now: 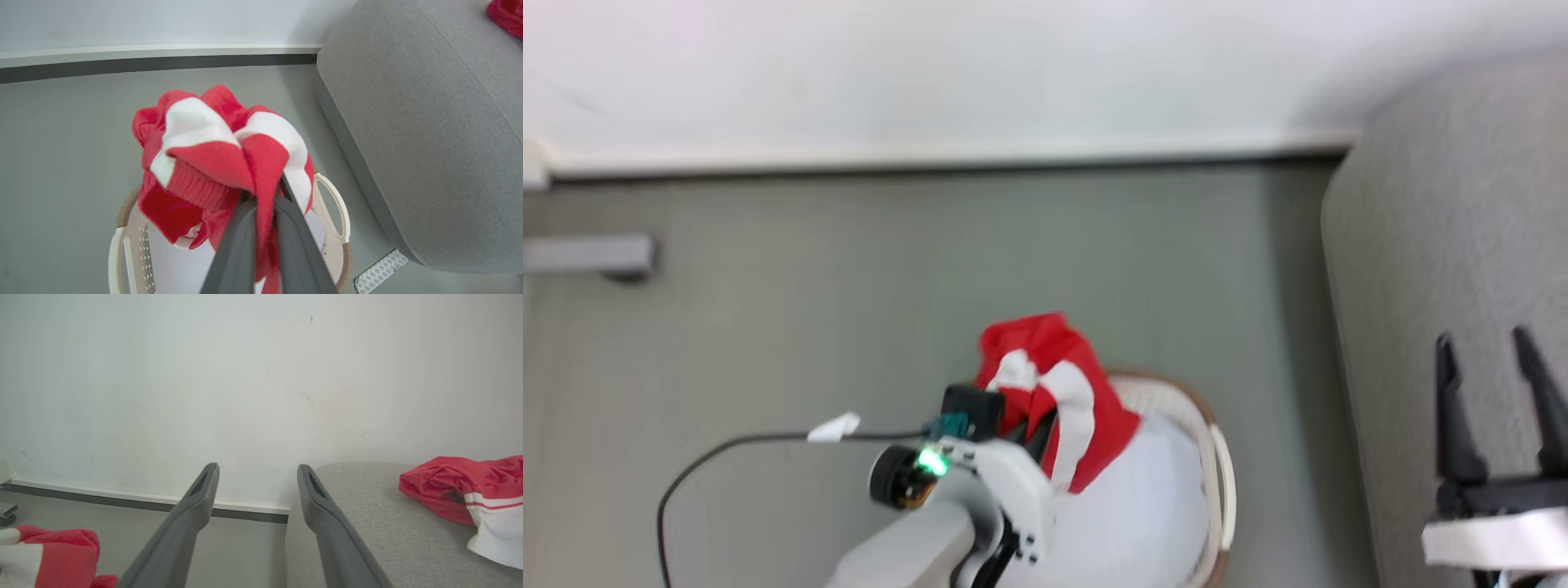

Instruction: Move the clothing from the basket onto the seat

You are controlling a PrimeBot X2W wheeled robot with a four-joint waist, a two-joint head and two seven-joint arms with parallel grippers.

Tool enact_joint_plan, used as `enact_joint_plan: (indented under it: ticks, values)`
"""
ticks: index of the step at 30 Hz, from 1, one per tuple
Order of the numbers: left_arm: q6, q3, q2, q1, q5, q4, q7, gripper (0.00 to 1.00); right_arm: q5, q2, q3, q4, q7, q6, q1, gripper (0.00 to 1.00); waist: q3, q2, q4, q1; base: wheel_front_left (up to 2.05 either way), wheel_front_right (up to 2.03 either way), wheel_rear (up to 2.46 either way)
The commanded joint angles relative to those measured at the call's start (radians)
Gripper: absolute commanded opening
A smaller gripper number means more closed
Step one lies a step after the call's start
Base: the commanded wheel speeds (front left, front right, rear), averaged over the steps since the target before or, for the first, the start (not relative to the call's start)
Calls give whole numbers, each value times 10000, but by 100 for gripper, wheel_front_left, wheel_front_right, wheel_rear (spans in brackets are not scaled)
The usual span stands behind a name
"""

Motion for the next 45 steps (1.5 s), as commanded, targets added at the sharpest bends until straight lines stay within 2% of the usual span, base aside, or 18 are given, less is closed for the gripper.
enact_joint_plan:
  ticks: [1, 2, 3, 10, 19, 24, 26, 31, 37, 44, 45]
  values:
    - [42, 12, 129, 270, 167, -149, -34, 0, -73, -58, 54, 72, 6, -26, 222, 100, -1204, 0, 333, 3, 0, 0, 0]
    - [194, 23, 467, 566, 228, -660, -43, 0, -13, -127, 274, 141, 6, -26, 465, 100, -1689, 0, 364, 3, 0, 0, 0]
    - [194, 23, 467, 566, 228, -660, -43, 0, -13, -127, 274, 141, 6, -26, 465, 100, -1689, 0, 364, 3, 0, 0, 0]
    - [998, 76, 1810, 1432, 375, -3025, 74, 0, 431, -616, 1619, 382, 6, -26, 977, 100, -2955, 0, 378, 3, 0, 0, 0]
    - [1996, -124, 3416, 1420, 745, -6616, 1117, 0, 1640, -1957, 4599, 274, 7, -26, 468, 100, -3574, 0, 542, 3, 0, 0, 0]
    - [2190, -301, 3810, 1092, 906, -7996, 1705, 0, 2374, -2759, 6272, 286, 7, -26, -325, 100, -3625, 0, 622, 3, 0, 0, 0]
    - [2192, -418, 3861, 918, 1056, -8367, 1916, 0, 2670, -3007, 6949, 352, 7, -26, -685, 100, -3641, 0, 657, 3, 0, 0, 0]
    - [1882, -737, 3765, 564, 1326, -8867, 2486, 0, 3289, -3491, 8311, 529, 11, -26, -1607, 100, -3630, 0, 710, 3, 0, 0, 0]
    - [1236, -1013, 3450, 206, 1530, -8986, 2954, 0, 3959, -3807, 9720, 908, 258, -26, -2537, 100, -3545, 0, 718, 3, 0, 0, 0]
    - [443, -1119, 2971, 172, 1410, -8666, 3070, 0, 5181, -3872, 11276, 1312, 430, -26, -3557, 100, -3506, 0, 628, 3, 0, 0, 0]
    - [399, -1122, 2937, 189, 1384, -8607, 3060, 0, 5273, -3842, 11287, 1408, 352, -26, -3689, 51, -3511, 0, 613, 3, 0, 0, 0]
